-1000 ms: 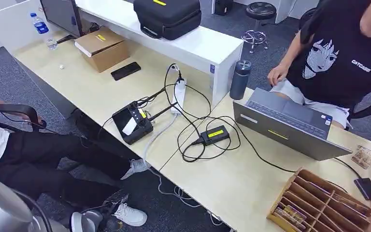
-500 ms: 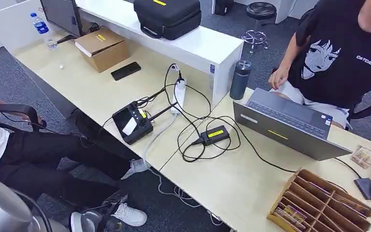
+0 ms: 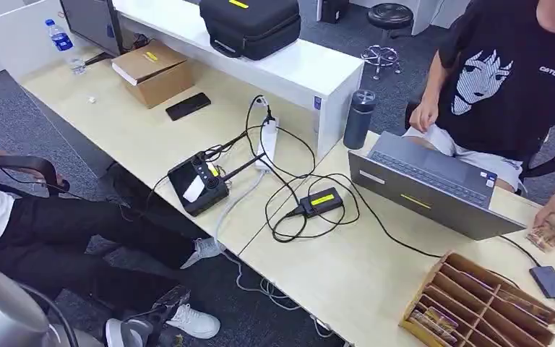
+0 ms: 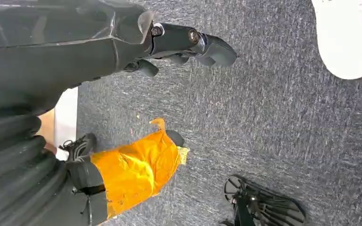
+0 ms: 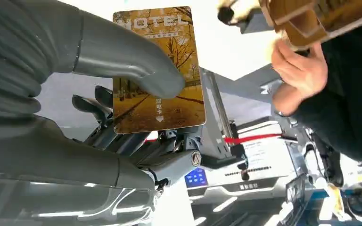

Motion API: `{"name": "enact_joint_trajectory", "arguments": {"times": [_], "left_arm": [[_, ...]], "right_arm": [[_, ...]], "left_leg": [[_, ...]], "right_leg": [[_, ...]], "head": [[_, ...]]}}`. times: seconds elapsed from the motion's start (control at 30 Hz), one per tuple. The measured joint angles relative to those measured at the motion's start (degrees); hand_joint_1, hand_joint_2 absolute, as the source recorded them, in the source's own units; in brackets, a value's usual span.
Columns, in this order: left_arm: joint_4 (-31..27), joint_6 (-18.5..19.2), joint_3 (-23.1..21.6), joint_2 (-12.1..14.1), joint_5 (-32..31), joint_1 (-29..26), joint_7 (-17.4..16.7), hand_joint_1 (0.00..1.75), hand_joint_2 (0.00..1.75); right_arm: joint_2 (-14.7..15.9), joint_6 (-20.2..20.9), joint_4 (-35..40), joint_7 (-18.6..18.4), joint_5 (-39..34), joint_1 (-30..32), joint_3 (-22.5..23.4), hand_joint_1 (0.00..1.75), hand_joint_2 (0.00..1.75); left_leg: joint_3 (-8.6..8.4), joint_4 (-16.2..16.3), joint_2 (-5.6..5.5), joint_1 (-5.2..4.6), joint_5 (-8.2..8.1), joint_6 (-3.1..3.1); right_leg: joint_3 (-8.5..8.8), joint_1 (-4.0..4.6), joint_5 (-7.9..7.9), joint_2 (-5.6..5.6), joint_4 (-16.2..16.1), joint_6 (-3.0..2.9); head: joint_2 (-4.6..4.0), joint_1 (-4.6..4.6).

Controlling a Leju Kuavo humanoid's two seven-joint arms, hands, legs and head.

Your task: Pass the card to the sensor for recognition and then transmit it.

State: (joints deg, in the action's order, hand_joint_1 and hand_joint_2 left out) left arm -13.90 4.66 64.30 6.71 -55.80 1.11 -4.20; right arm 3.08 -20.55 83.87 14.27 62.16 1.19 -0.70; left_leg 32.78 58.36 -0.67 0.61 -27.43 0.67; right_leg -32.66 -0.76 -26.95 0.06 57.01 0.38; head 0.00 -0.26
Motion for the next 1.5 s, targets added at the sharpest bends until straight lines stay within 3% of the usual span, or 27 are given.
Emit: {"name": "enact_joint_trajectory", "arguments": {"times": [0.4, 0.93, 1.33, 1.43, 1.5], "left_arm": [[0.00, -0.04, 0.85, -0.28, -0.66, 0.05, -0.02, 0.00, 1.75], [0.00, 0.07, 2.32, -0.28, -2.25, 0.08, 0.00, 0.00, 1.75], [0.00, 0.09, 3.04, -0.31, -3.17, 0.10, 0.00, 0.00, 1.75], [0.00, 0.22, 3.63, -0.28, -3.67, 0.10, 0.11, 0.00, 1.75], [0.00, 0.55, 3.67, -0.28, -4.24, 0.09, 0.15, 0.00, 1.75]], "right_arm": [[-0.02, 2.05, -2.74, -1.12, 2.15, 0.93, -1.62, 1.75, 1.75], [-0.07, 0.33, -8.72, -3.04, 4.59, 0.00, -3.30, 1.75, 1.75], [-0.04, -1.75, 1.31, -1.33, 2.65, 0.91, -3.34, 1.75, 1.75], [-0.02, -3.96, 5.47, 0.17, 1.65, 0.79, -3.37, 1.75, 1.75], [0.13, -2.97, 8.75, 0.39, 1.25, -0.35, -3.65, 1.75, 1.75]], "left_leg": [[0.00, 0.00, 0.00, 0.00, 0.00, 0.00], [-0.01, 0.00, 0.00, 0.00, 0.00, 0.00], [-0.01, 0.00, 0.01, 0.00, 0.00, 0.00], [0.00, 0.00, 0.01, 0.00, 0.00, 0.00], [0.01, 0.00, 0.02, 0.00, 0.01, 0.00]], "right_leg": [[0.01, 0.00, 0.00, 0.00, 0.00, 0.00], [0.01, 0.00, 0.00, 0.00, 0.00, 0.00], [0.00, 0.00, 0.00, 0.01, 0.00, 0.00], [0.01, 0.00, 0.00, 0.01, 0.01, 0.00], [0.01, 0.00, 0.02, 0.03, 0.02, -0.02]], "head": [[0.00, 0.00], [0.00, 0.00], [0.00, 0.00], [0.00, 0.00], [0.00, 0.00]]}}
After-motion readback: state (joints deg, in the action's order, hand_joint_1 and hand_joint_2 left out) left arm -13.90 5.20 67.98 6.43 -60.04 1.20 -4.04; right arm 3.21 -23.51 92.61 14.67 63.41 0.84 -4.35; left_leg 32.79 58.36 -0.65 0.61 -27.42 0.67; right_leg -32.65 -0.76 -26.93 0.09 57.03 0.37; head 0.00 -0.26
